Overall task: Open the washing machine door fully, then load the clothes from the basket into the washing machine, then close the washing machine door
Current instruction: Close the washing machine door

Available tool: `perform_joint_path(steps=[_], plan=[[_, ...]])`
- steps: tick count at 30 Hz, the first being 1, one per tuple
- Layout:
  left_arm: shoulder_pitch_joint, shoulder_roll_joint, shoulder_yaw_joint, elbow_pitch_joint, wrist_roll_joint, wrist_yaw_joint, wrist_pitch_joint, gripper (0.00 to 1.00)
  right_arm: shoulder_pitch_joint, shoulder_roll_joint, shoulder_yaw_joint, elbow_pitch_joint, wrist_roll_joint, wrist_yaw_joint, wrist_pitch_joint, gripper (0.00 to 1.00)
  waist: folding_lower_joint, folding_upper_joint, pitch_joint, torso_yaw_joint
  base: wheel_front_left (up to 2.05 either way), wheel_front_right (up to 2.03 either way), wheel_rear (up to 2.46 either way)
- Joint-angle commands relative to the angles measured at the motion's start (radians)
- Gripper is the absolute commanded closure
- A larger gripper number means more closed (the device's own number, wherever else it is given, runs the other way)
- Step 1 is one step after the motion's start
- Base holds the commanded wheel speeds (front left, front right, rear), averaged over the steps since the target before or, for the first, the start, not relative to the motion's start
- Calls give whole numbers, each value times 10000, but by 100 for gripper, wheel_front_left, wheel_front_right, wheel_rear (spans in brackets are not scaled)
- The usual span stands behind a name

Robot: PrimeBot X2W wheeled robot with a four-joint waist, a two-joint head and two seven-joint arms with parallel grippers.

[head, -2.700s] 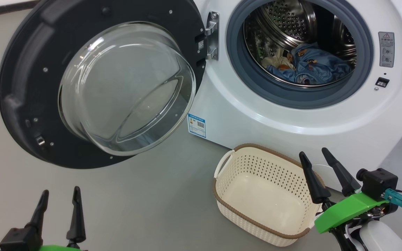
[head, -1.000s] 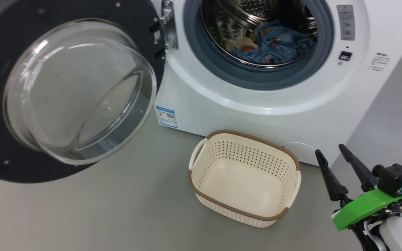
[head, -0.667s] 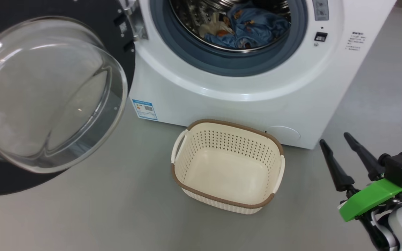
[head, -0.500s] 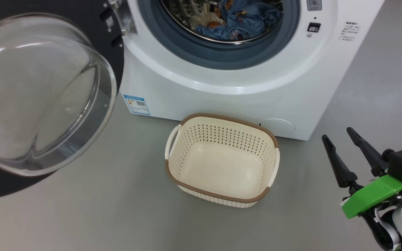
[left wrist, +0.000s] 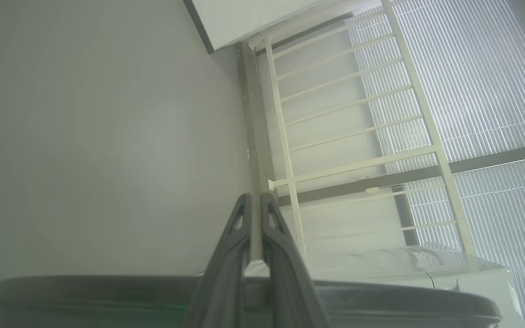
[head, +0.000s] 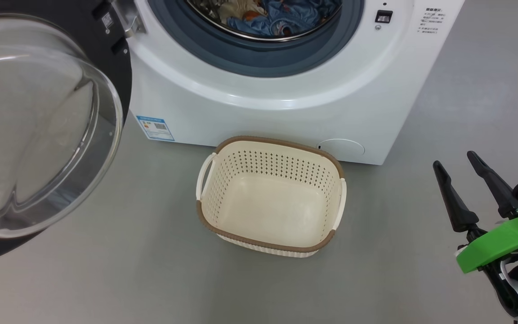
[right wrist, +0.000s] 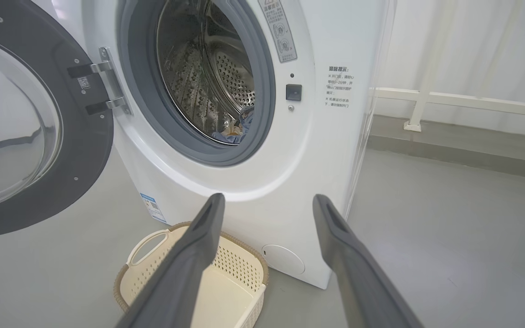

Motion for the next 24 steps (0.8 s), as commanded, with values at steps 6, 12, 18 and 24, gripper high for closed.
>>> perform_joint_path(steps=[6, 12, 18, 24], plan=[[197, 822, -546, -8, 453, -30, 1071, 100, 183, -199, -75, -408, -68, 46, 49, 0, -1, -1, -76, 34, 0, 0, 0], [382, 736, -1038, -143, 682, -183, 2193, 100, 369, -166, -331, -401, -68, 46, -9, 0, -1, -1, -302, 241, 0, 0, 0], [562, 428, -1481, -745, 662, -260, 3671, 100, 365, 8, -155, -299, -24, 46, -73, 0, -1, -1, -469, 496, 0, 0, 0], [1147, -17, -1786, -1928, 373, -269, 4946, 100, 302, 44, 3, -126, 30, 46, -115, 0, -1, -1, -585, 687, 0, 0, 0]])
